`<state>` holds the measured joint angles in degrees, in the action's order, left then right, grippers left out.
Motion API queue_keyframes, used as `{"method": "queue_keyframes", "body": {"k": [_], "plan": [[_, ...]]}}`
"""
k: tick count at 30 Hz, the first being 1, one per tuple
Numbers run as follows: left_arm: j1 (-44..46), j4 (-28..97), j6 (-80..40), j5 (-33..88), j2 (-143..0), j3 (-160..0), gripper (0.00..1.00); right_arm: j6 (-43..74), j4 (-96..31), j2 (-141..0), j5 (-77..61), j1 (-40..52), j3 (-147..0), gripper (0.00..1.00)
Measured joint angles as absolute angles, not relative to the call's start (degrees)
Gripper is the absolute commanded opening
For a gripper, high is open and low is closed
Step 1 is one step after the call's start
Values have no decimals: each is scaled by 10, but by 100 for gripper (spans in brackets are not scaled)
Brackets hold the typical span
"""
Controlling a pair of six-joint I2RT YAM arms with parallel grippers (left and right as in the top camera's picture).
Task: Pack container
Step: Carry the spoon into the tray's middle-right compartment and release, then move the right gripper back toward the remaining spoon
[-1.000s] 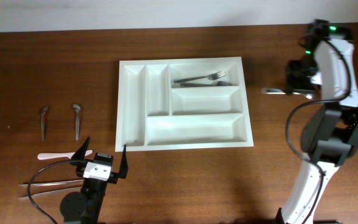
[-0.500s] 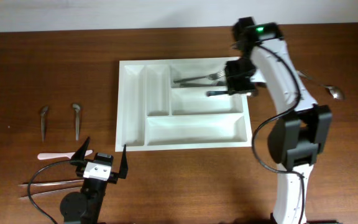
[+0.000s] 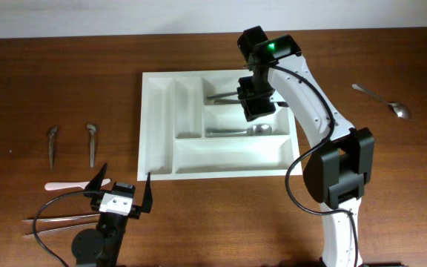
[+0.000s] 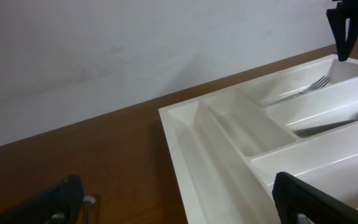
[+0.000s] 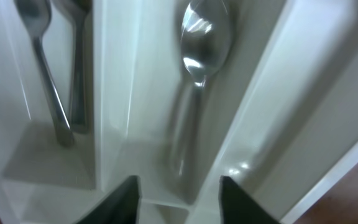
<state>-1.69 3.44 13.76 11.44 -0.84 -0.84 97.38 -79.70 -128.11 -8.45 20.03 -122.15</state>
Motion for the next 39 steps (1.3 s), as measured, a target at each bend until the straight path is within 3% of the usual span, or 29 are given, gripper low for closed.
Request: {"method": "queue_keyframes", "body": {"k": [4, 8, 17, 26, 33, 34, 35, 39], "plan": [[-17, 34, 138, 114, -8, -8, 99, 971, -799, -1281, -80, 192, -1221, 70], [-17, 34, 138, 114, -8, -8, 99, 955, -799, -1281, -63, 175, -1221, 98], [-17, 34, 138, 114, -8, -8, 99, 882, -787, -1281, 11, 65, -1221, 99], [-17, 34, 138, 114, -8, -8, 99, 835, -668, -1281, 23, -106, -1221, 99], [-17, 34, 138, 114, -8, -8, 99, 646, -565, -1281, -31, -183, -1221, 99], [-17, 34, 138, 114, -8, -8, 99, 611, -566, -1281, -37, -189, -1221, 96], [-17, 34, 138, 114, -8, -8, 99, 571, -571, -1281, -44, -195, -1221, 84], [-17, 34, 138, 114, -8, -8, 99, 491, -592, -1281, -64, -207, -1221, 23]]}}
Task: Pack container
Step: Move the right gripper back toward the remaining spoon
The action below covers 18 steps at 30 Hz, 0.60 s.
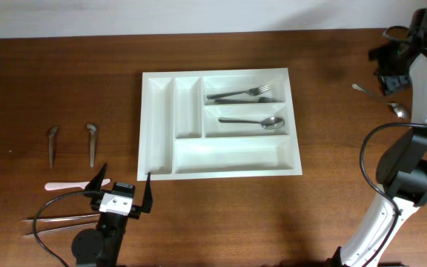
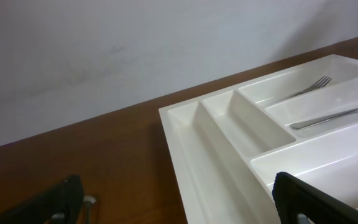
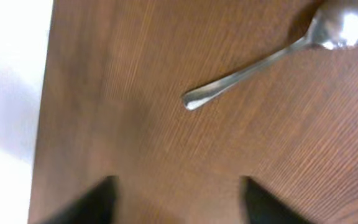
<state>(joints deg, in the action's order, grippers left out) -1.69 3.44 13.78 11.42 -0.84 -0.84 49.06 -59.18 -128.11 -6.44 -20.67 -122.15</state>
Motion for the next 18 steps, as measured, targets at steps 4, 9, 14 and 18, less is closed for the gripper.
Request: {"method": "queue_keyframes", "body": {"k": [4, 9, 14, 18], "plan": [[-17, 34, 138, 114, -8, -8, 99, 459, -543, -1281, -65, -210, -1221, 4], [-17, 34, 138, 114, -8, -8, 99, 444, -461, -1281, -23, -210, -1221, 4], [-17, 34, 138, 114, -8, -8, 99, 435, -414, -1282, 38, -210, -1221, 4], [-17, 34, 138, 114, -8, -8, 99, 420, -410, -1297, 61, -210, -1221, 4]]}}
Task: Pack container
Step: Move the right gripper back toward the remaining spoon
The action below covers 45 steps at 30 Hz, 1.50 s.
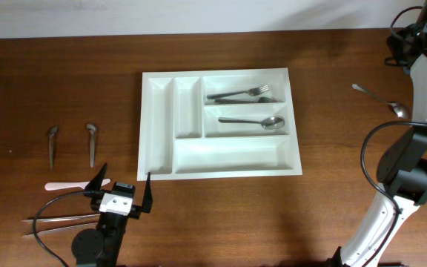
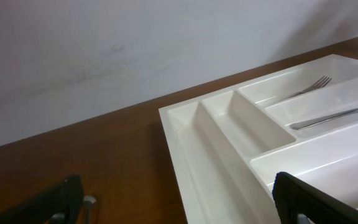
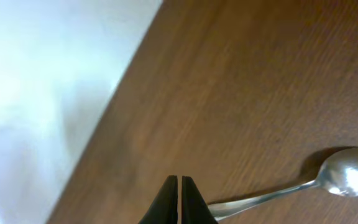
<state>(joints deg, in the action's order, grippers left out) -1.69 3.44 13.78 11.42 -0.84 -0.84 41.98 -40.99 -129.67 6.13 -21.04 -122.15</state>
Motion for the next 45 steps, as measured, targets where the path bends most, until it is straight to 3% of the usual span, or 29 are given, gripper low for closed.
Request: {"method": "queue_keyframes", "body": {"k": [15, 45], "plan": [[-17, 34, 138, 114, -8, -8, 99, 277, -408, -1347, 69, -212, -1221, 4], [-17, 34, 138, 114, -8, -8, 99, 240, -463, -1419, 25, -244, -1221, 4]]}}
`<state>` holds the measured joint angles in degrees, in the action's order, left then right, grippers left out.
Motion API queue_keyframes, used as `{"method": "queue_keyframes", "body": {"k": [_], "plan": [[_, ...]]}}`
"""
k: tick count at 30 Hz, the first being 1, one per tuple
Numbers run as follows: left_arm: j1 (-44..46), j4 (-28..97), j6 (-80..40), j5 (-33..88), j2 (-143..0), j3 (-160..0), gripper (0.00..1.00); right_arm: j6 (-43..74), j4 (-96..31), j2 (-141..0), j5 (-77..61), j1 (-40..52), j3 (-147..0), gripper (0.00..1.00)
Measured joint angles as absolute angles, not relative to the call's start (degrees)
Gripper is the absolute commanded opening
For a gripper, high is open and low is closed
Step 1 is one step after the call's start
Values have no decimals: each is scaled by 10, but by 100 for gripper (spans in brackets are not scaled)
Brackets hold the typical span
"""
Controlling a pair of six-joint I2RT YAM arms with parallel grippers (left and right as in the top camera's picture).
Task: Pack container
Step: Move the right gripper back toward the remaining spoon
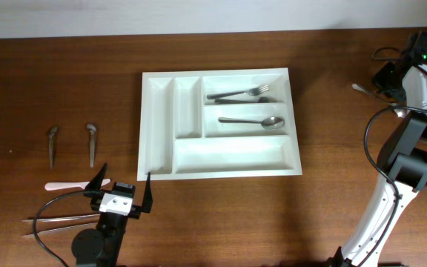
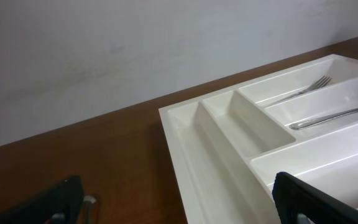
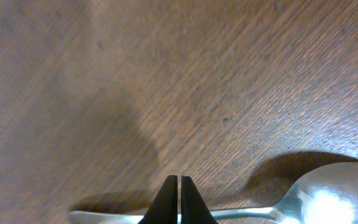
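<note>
The white cutlery tray lies mid-table, with forks in its top right compartment and a spoon in the one below. A loose spoon lies on the wood at the far right; only its handle tip shows overhead. My right gripper hangs low over that handle, its tips shut with nothing between them. My left gripper rests open near the tray's front left corner, with fingers wide apart.
Two small spoons lie at the far left. A pale pink utensil and a pair of thin metal sticks lie by the left arm's base. The tray's rim fills the left wrist view.
My right gripper, still shut, has come down from near the table's back edge to just above the loose spoon's handle. The left arm has not moved.
My right gripper stood open over the tray's spoon compartment, a spoon lying there. Then it was open at the far right above the loose spoon. Then it was shut, higher up near the back edge, and now sits shut close over the handle.
</note>
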<state>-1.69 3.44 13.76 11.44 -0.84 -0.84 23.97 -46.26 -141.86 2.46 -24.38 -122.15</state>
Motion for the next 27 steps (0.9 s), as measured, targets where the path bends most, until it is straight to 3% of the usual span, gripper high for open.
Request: {"method": "queue_keyframes", "body": {"k": [27], "plan": [[-17, 34, 138, 114, -8, -8, 99, 207, -478, -1427, 24, -244, -1221, 4]]}}
